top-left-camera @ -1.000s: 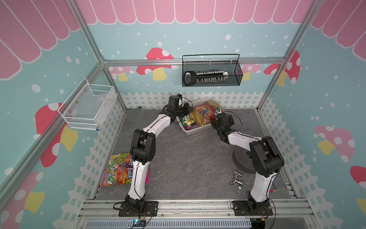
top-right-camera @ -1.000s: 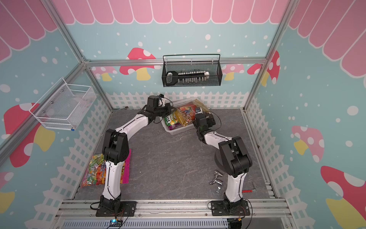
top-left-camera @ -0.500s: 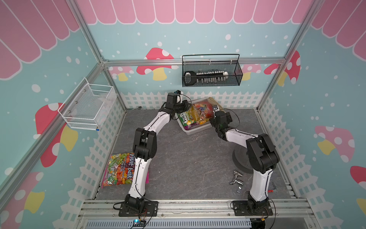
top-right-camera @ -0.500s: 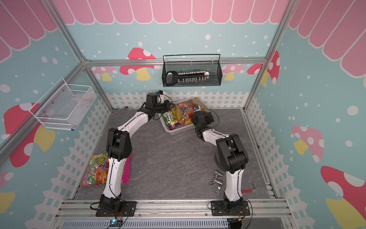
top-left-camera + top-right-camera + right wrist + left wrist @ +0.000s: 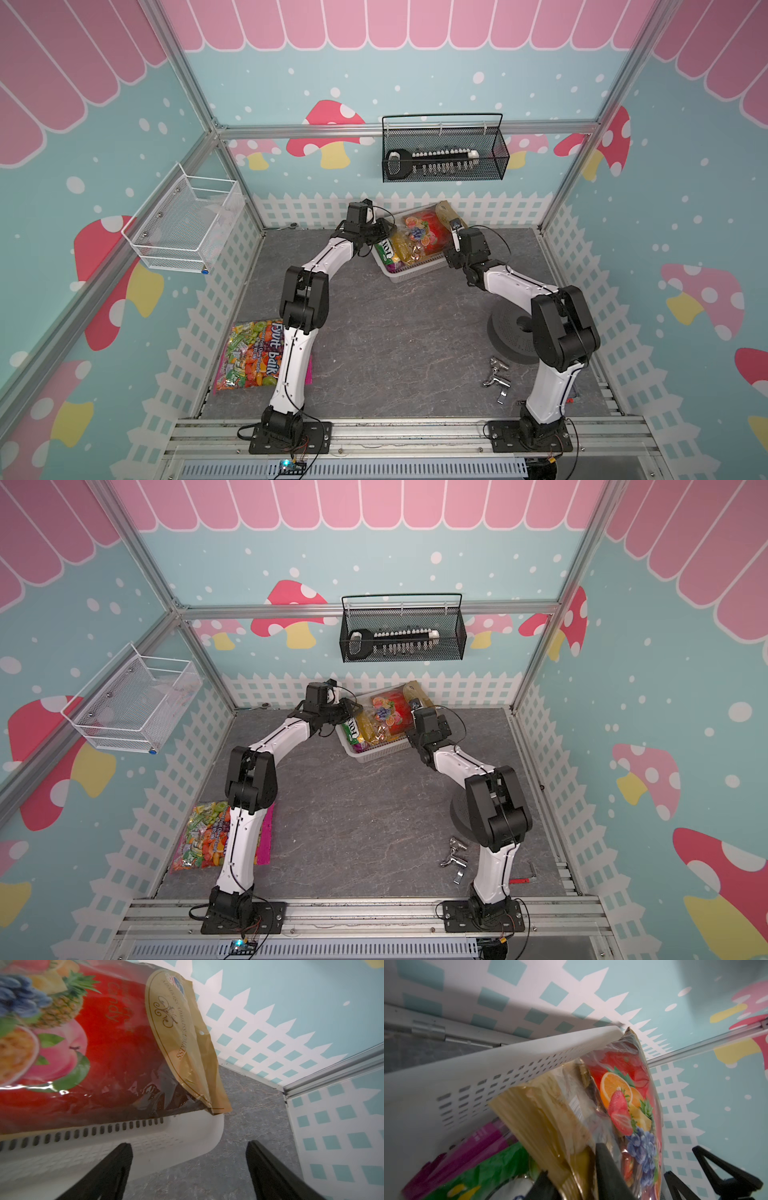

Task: Put the candies in the basket
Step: Place the candy in the basket, then adjust the basket at the center of the board.

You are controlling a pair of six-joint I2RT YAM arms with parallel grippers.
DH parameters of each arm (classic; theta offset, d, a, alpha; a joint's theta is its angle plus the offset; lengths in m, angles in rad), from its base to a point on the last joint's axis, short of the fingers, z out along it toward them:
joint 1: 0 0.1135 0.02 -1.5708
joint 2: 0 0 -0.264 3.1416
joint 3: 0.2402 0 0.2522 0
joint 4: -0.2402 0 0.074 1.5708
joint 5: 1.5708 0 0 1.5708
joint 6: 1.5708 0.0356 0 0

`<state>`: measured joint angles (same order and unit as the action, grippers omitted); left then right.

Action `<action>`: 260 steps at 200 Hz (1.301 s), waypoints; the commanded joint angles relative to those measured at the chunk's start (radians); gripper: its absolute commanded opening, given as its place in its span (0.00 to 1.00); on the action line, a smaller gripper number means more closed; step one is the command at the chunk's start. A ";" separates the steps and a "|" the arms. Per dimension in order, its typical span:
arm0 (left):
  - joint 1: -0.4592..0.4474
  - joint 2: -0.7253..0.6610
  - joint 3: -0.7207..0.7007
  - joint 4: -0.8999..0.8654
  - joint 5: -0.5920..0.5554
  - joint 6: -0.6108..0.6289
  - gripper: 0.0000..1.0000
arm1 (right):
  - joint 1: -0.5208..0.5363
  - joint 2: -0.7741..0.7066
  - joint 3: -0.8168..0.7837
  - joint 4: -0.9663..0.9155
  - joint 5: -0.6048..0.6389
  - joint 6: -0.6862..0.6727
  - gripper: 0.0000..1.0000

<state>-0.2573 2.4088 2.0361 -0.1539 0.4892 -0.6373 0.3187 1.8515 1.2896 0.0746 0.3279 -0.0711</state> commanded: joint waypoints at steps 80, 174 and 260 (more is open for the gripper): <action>0.023 -0.226 -0.182 -0.024 -0.179 0.098 0.64 | -0.269 0.139 0.319 -0.358 -0.589 0.207 0.66; 0.012 -0.424 -0.510 -0.023 -0.314 -0.006 0.99 | -0.299 0.425 0.661 -0.546 -0.600 0.143 0.58; 0.007 -0.492 -0.632 -0.021 -0.474 0.031 0.99 | -0.297 0.397 0.555 -0.570 -0.791 0.137 0.26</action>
<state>-0.2501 1.9682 1.4147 -0.1795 0.0887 -0.6399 0.0193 2.2612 1.9018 -0.4252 -0.3882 0.0757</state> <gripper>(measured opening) 0.992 0.335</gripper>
